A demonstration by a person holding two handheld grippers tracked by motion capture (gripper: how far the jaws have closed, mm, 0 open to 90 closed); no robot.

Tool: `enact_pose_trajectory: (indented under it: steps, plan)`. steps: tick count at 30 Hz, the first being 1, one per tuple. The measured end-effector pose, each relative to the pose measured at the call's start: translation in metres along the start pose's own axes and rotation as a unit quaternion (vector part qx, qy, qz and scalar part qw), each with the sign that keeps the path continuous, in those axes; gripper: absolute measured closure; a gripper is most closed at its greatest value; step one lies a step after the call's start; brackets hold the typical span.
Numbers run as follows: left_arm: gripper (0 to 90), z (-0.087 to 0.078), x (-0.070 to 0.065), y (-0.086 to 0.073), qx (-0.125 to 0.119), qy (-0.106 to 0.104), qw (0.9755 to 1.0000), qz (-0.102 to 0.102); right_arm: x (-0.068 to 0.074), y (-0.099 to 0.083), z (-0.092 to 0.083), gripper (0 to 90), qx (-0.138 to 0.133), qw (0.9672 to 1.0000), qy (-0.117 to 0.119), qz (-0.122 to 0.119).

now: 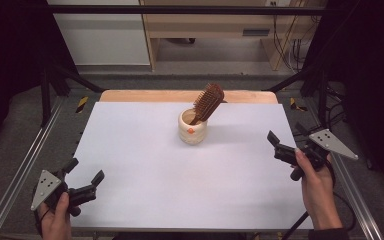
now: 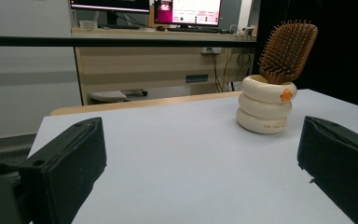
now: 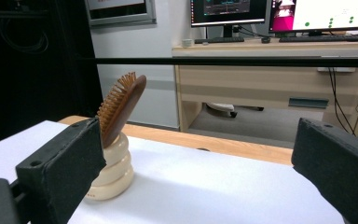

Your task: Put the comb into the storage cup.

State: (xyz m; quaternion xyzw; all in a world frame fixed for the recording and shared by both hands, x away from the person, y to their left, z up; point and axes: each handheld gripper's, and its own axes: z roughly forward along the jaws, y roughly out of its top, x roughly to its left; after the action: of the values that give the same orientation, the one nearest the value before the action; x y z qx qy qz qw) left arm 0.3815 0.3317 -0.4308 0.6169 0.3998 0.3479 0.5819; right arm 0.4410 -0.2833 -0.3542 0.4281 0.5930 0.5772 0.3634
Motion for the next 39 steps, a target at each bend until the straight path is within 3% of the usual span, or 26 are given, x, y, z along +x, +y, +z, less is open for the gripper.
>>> enact_pose_trajectory:
  steps: [23, 39]
  plan:
    - [1.3, 0.0, -0.001, 0.0, -0.003, -0.006, 1.0, 0.0, -0.005, -0.053, -0.017, 2.9, 0.038, 0.9992, -0.009, 0.01]
    - [1.3, 0.001, -0.002, 0.0, -0.003, -0.009, 1.0, 0.001, -0.001, -0.08, -0.022, 3.1, 0.056, 0.9984, -0.004, 0.008]
